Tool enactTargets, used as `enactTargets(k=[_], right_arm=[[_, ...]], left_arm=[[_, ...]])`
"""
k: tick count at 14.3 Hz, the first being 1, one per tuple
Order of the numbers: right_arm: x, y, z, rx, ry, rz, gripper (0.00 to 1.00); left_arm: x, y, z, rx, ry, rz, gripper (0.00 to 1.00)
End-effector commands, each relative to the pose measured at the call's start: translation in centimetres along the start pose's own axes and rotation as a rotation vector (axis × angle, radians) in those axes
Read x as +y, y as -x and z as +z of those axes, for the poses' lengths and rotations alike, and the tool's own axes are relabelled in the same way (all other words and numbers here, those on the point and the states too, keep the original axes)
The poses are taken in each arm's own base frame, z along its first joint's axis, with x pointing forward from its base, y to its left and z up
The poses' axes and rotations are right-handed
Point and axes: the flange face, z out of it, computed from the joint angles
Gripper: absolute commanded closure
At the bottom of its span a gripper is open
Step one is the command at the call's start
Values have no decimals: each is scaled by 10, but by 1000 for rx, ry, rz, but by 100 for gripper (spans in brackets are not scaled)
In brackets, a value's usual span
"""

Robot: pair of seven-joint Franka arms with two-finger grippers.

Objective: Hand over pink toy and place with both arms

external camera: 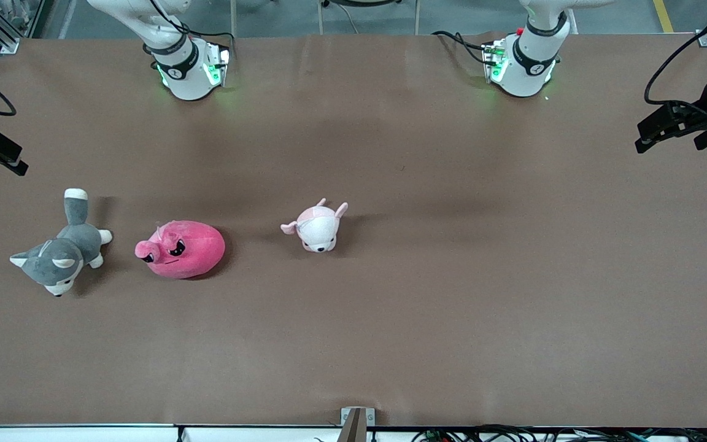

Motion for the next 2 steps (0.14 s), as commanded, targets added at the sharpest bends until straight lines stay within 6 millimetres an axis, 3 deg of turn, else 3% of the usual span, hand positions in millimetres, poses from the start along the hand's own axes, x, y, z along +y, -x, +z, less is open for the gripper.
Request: enactTargets(k=[1, 2], right_arm=[[1, 9, 0, 5, 23, -14, 0], [1, 9, 0, 4, 23, -14, 0]], left_arm=[[3, 2, -5, 7, 0, 19, 0], [2, 2, -5, 6, -2, 18, 0]])
